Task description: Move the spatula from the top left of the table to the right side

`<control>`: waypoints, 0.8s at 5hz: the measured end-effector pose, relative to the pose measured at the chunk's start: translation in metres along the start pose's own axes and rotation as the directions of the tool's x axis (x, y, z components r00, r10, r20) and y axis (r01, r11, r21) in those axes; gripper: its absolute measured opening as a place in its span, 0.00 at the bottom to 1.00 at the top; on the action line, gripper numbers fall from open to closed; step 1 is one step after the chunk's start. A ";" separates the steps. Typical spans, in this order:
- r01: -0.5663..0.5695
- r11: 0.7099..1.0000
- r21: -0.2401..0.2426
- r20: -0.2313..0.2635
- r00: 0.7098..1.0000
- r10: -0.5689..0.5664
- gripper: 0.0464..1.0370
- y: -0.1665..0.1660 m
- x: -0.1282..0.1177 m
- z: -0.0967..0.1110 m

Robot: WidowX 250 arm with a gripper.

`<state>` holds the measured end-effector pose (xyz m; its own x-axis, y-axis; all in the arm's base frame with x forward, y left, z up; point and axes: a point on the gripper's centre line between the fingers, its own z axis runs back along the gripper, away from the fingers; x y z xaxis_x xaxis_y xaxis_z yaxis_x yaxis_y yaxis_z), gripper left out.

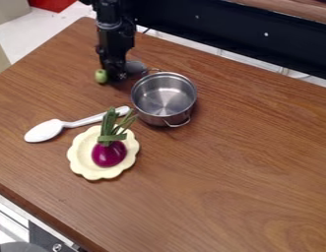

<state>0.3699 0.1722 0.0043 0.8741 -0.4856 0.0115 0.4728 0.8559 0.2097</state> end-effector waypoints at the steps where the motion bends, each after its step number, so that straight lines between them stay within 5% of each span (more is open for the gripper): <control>1: -0.113 0.993 -0.032 0.011 0.993 0.113 0.26 -0.005 0.006 0.003; 2: -0.196 0.978 -0.075 0.026 0.980 0.199 0.26 -0.016 0.017 0.015; 4: -0.269 0.956 -0.115 0.068 0.958 0.278 0.26 -0.021 0.032 0.083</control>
<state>0.3789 0.1234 0.0809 0.9613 -0.2396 0.1358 0.2296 0.9695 0.0854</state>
